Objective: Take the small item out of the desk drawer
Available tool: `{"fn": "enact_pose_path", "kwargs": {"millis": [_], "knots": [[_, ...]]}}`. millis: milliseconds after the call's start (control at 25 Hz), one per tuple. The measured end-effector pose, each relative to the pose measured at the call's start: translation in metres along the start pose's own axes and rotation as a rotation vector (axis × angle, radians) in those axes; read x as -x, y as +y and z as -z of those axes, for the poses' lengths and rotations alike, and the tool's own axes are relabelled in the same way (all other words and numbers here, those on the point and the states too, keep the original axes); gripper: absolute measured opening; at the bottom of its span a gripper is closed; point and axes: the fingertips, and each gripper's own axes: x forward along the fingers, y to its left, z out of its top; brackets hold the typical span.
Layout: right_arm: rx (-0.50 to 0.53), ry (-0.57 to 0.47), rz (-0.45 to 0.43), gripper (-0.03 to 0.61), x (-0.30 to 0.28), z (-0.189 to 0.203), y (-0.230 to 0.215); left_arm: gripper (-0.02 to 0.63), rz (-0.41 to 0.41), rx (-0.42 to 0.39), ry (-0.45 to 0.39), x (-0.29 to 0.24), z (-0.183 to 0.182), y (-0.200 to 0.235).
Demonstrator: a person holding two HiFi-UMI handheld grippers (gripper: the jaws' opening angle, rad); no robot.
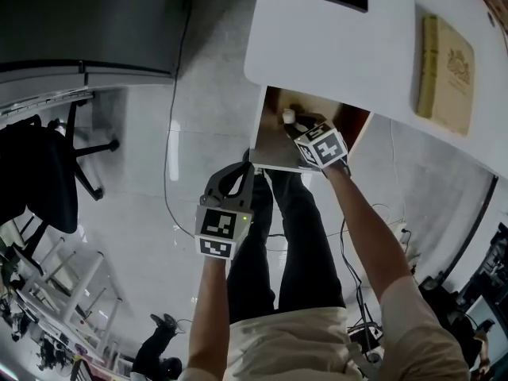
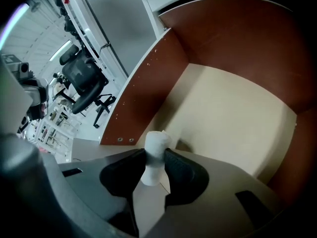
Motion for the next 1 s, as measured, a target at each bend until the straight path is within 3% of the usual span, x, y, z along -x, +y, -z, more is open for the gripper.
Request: {"fn": "enact_pose_path", "kwargs": {"millis": [360, 1000], "knots": [[-0.042, -0.078, 0.029, 0.146, 0.035, -0.006, 0.011, 0.017, 0.053, -0.048, 0.023, -0.005, -0.007, -0.020], [-0.313, -0.178, 0.082, 0.146, 0.102, 0.030, 0.003, 0.017, 0.131, -0.138, 0.090, -0.017, -0.017, -0.058]]}}
